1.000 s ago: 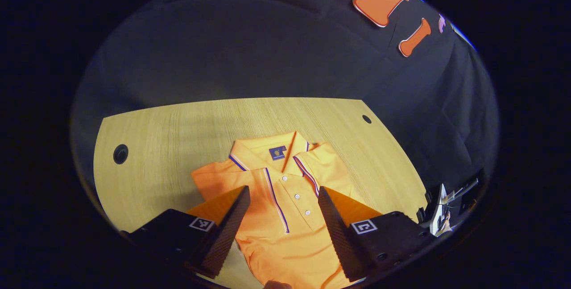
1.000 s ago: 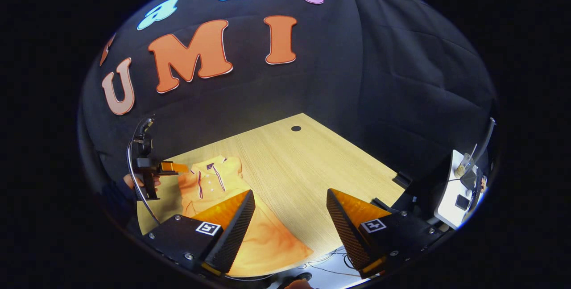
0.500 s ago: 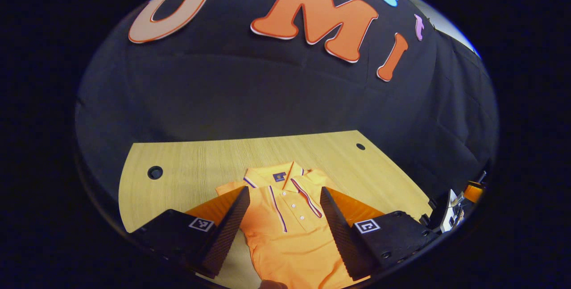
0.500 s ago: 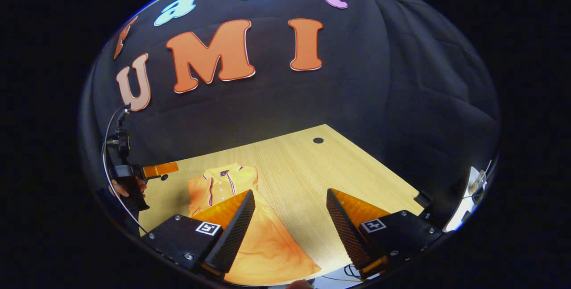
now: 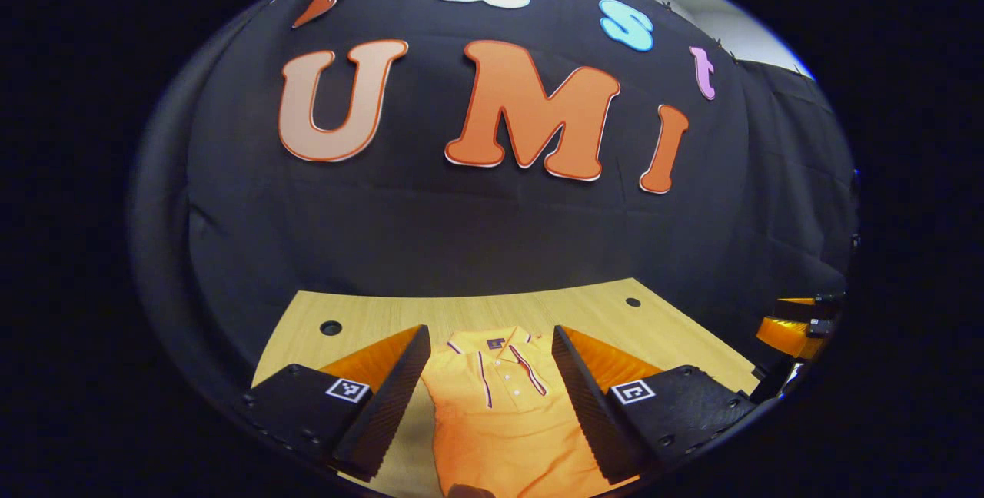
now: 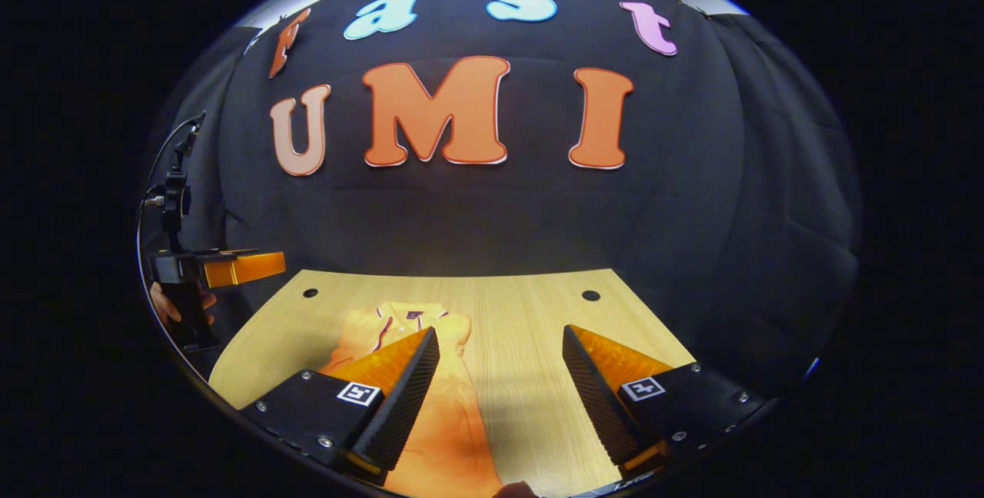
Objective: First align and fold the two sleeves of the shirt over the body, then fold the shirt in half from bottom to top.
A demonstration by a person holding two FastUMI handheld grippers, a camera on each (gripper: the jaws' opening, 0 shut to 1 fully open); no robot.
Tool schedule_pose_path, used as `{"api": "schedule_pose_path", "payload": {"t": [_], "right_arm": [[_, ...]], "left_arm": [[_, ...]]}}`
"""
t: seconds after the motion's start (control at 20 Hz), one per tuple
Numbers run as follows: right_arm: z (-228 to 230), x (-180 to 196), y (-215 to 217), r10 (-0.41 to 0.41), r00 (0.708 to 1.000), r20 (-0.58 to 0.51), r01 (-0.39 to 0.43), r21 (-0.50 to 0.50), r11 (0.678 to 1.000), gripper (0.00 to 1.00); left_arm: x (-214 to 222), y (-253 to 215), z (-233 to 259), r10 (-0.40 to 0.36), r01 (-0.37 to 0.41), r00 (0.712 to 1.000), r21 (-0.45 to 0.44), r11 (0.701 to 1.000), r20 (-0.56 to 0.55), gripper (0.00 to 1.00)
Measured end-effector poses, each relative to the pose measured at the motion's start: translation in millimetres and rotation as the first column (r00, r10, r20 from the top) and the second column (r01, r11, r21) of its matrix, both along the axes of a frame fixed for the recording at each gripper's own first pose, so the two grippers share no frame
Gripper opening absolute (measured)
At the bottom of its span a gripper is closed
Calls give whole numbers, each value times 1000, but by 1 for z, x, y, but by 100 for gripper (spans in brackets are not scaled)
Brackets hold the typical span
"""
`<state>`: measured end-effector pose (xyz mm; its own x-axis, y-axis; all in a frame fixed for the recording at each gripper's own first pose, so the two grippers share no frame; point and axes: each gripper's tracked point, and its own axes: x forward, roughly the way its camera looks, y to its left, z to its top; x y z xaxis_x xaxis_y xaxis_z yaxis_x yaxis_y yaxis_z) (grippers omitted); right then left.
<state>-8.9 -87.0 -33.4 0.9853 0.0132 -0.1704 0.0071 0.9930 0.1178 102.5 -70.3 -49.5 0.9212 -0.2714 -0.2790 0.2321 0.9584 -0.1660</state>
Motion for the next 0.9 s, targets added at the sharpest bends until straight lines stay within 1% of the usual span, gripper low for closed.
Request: {"api": "schedule_pose_path", "payload": {"t": [0.1, 0.15, 0.3, 0.35, 0.45, 0.55, 0.65, 0.75, 0.85, 0.9], "right_arm": [[-3, 0, 4, 43, 999, 20, -43, -5, 999, 98], [-4, -1, 4, 59, 998, 26, -59, -4, 998, 98], [-2, -2, 6, 100, 993, 65, -100, -9, 995, 98], [2, -3, 6, 105, 991, 88, -104, -13, 995, 98], [12, -4, 10, 121, 980, 155, -120, -16, 993, 98], [28, -12, 11, 137, 959, 248, -134, -26, 991, 98], [31, -20, 11, 141, 943, 303, -136, -36, 990, 98], [26, -24, 12, 148, 942, 301, -145, -31, 989, 98], [22, -30, 8, 146, 944, 297, -144, -27, 989, 98], [21, -34, 6, 144, 943, 299, -145, -19, 989, 98]], "left_arm": [[-19, 15, 9, 74, -77, 995, 35, 996, 72, 98], [-27, 12, 19, 100, -104, 990, 38, 994, 97, 98], [-60, 25, 39, 172, -175, 969, 3, 984, 177, 98], [-80, 30, 47, 191, -196, 959, 2, 981, 211, 98], [-104, 33, 61, 233, -245, 939, 16, 969, 251, 98], [-120, 34, 72, 264, -281, 919, 16, 960, 294, 98], [-135, 34, 74, 284, -297, 912, 0, 955, 296, 97], [-147, 37, 80, 301, -312, 898, -18, 950, 321, 98], [-161, 31, 81, 300, -312, 891, -19, 950, 342, 96], [-165, 28, 79, 305, -319, 891, -13, 948, 338, 98]]}}
